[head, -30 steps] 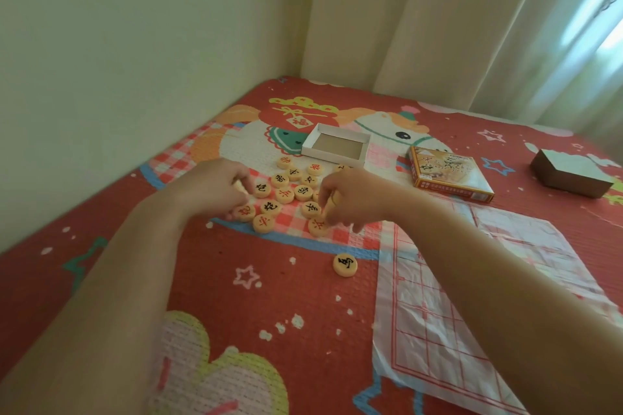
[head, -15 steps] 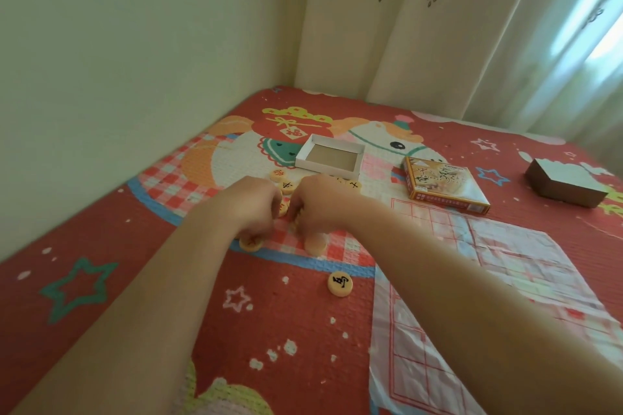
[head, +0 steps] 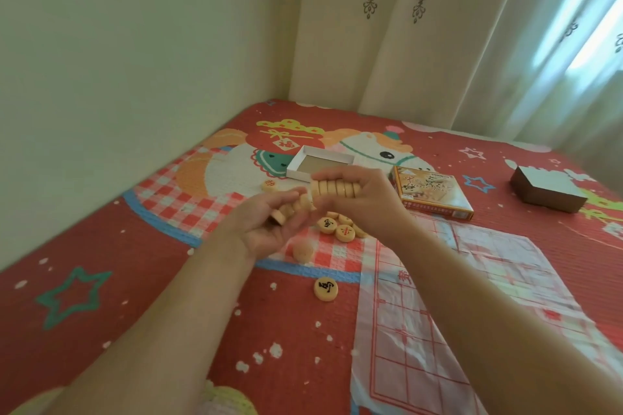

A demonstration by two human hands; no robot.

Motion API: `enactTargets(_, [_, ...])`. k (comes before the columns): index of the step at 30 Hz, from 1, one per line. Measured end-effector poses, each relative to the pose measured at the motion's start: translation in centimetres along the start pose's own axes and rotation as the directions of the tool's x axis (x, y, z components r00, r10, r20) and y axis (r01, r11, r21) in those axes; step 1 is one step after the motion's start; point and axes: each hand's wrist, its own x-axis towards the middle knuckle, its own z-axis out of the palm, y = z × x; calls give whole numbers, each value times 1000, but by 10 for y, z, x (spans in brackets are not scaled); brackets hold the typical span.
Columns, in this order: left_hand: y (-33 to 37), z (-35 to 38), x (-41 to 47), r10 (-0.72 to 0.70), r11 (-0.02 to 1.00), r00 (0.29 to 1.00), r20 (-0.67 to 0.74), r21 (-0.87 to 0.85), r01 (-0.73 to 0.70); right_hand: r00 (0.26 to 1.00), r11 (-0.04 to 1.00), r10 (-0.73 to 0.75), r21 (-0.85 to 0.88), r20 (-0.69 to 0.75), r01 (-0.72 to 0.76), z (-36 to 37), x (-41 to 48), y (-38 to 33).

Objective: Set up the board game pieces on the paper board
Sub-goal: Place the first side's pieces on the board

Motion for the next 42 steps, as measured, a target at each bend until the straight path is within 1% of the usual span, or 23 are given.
enactTargets(2, [-10, 10, 3, -58, 990, 997, 41, -123, 62, 997, 997, -66, -43, 31, 68, -5, -3, -3])
enactTargets(5, [-27, 27, 4, -87, 970, 991, 104, -216, 108, 984, 984, -109, -124, 142, 127, -11, -8, -4])
enactTargets(8, [-45, 39, 4, -81, 974, 986, 143, -197, 109, 969, 969, -97, -202, 226, 144, -13, -12, -2])
enactTargets(11, [-57, 40, 9, -87, 973, 991, 104, -205, 107, 954, 955, -45, -267, 295, 128, -20, -17, 2])
enactTargets(13, [-63, 40, 12, -91, 966, 992, 90, -234, 110, 951, 946, -9, -306, 308, 108, -24, -19, 6])
enactTargets(15, [-67, 41, 16, -85, 961, 991, 99, -256, 108, 960, 950, 20, -304, 279, 69, -25, -19, 10])
enactTargets(19, [-73, 50, 18, -55, 962, 992, 117, -259, 84, 977, 979, 31, -206, 209, 12, -32, -21, 17])
enactTargets(21, [-76, 54, 17, -58, 961, 991, 120, -262, 88, 980, 982, 34, -190, 194, 3, -37, -25, 19])
enactTargets(24, [-81, 54, 24, -82, 928, 990, 113, -353, 118, 984, 982, 18, -186, 178, 15, -47, -34, 25])
enactTargets(25, [-83, 54, 25, -92, 912, 989, 117, -389, 131, 985, 984, 31, -178, 168, -1, -51, -38, 27])
enactTargets(27, [-88, 57, 24, -97, 898, 987, 129, -415, 143, 987, 993, 68, -100, 148, -54, -60, -48, 33])
enactTargets(29, [-93, 62, 21, -93, 908, 987, 130, -395, 138, 989, 995, 101, -23, 109, -99, -68, -58, 37])
enactTargets(33, [-106, 71, 14, -122, 919, 981, 152, -357, 169, 987, 988, 157, 9, 34, -157, -74, -76, 41])
enactTargets(37, [-118, 80, 10, -144, 925, 976, 162, -327, 191, 989, 989, 143, 33, -40, -142, -80, -93, 40])
enactTargets(39, [-125, 83, 8, -160, 925, 973, 167, -317, 207, 985, 990, 138, 32, -105, -135, -84, -104, 40])
enactTargets(42, [-136, 86, 8, -175, 947, 974, 146, -247, 207, 975, 994, 100, -21, -196, -107, -92, -118, 38])
